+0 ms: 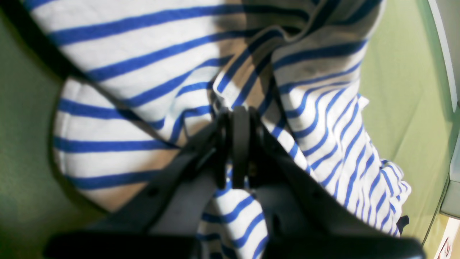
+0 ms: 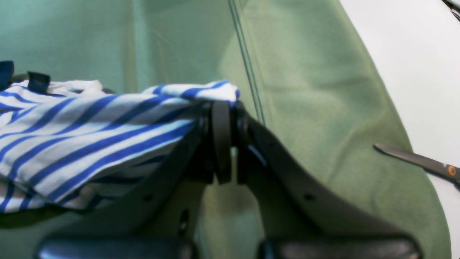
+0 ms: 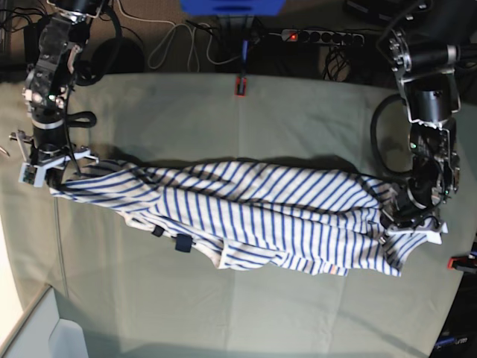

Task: Layout the t-shirt on the table in an organized manner, then fold the t-shirt properly
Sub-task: 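Lower the shirt and grasp a new spot with the left gripper, then lift the shirt with both grippers, stretching it between them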

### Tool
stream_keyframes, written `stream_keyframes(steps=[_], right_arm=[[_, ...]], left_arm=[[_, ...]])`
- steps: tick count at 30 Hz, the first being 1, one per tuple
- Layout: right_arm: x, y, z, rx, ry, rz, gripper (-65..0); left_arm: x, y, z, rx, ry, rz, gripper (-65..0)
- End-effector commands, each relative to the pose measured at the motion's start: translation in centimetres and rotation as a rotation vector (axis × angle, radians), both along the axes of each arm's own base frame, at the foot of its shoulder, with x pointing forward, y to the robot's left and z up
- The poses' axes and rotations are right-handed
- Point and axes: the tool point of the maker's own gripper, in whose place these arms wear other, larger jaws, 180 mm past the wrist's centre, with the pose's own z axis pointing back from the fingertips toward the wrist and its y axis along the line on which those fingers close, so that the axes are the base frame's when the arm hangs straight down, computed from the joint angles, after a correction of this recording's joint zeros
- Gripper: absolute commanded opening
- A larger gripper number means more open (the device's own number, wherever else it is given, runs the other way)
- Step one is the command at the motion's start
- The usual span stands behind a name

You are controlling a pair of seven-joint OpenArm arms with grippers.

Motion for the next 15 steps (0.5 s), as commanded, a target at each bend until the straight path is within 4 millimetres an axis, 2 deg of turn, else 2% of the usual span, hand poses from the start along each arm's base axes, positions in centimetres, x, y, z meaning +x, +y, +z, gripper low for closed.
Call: stream_keyframes(steps=[1, 3, 6, 12, 15], right_arm=[[0.7, -0.2, 1.4, -0.020, -0.051, 0.009, -65.0], [0.7, -0.2, 1.4, -0.020, -0.051, 0.009, -65.0], [0.7, -0.2, 1.4, -0.020, -0.051, 0.009, -65.0], [0.7, -0.2, 1.4, -0.020, -0.051, 0.009, -65.0], [0.7, -0.3, 1.5, -0.023, -0.051, 0.009, -65.0]], left_arm=[[1.6, 0.7, 2.3, 0.013, -0.067, 0.003, -64.9], [1.6, 0.8, 2.4, 0.015, -0.069, 0.002, -64.9], [2.1, 0.6, 3.9, 0.028, -0.108, -0.012, -64.9], [1.1, 0.2, 5.1, 0.061, -0.152, -0.036, -64.9], [-0.6, 0.8, 6.2, 0.037, -0.198, -0.009, -64.9]])
